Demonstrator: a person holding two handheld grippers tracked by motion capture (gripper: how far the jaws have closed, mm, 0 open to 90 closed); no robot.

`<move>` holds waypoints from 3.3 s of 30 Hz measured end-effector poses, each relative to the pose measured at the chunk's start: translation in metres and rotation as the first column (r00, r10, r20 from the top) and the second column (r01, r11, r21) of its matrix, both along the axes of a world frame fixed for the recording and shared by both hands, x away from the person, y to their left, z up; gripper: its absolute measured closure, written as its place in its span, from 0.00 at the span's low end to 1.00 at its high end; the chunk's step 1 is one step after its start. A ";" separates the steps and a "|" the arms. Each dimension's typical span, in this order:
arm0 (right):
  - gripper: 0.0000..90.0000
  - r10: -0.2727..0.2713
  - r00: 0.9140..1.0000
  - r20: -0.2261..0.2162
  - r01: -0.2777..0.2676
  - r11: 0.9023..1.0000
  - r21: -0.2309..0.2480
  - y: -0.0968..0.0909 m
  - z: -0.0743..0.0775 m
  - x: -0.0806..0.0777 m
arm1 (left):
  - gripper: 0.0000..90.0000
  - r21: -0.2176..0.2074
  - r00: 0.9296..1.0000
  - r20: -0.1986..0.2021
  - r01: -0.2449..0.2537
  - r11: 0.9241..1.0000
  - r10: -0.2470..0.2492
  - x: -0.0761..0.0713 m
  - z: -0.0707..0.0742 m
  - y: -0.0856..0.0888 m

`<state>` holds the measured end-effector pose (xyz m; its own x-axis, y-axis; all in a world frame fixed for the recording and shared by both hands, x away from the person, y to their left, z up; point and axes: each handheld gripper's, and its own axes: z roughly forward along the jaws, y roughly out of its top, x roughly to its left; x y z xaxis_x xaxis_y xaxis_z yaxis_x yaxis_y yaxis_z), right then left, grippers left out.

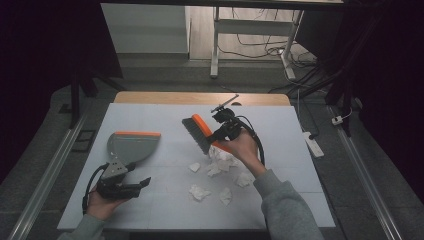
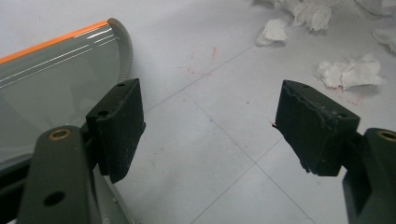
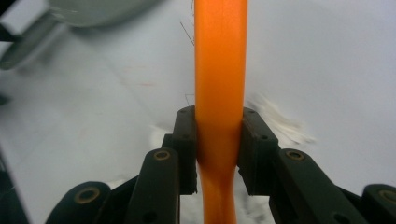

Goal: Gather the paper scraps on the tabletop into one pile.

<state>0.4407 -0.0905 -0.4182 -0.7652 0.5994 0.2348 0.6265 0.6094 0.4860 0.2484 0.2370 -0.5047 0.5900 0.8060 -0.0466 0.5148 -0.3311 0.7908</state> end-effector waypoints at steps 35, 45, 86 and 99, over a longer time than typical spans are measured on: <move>0.78 0.166 0.985 0.036 -0.165 0.986 -0.040 -0.009 0.009 -0.071 | 0.27 0.003 1.000 -0.004 -0.005 1.000 0.005 0.002 -0.001 0.000; 0.78 0.381 0.923 -0.044 -0.384 0.913 -0.137 0.017 -0.015 -0.123 | 0.27 0.006 1.000 -0.009 -0.010 1.000 0.010 0.003 -0.002 0.001; 0.78 0.450 0.891 -0.060 -0.446 0.843 -0.301 -0.047 -0.018 -0.139 | 0.27 0.014 1.000 -0.013 -0.002 1.000 0.003 0.003 -0.003 -0.003; 0.78 0.460 0.888 0.013 -0.408 0.800 -0.439 -0.015 -0.025 -0.091 | 0.27 0.015 1.000 -0.015 0.001 1.000 -0.001 0.003 -0.004 -0.003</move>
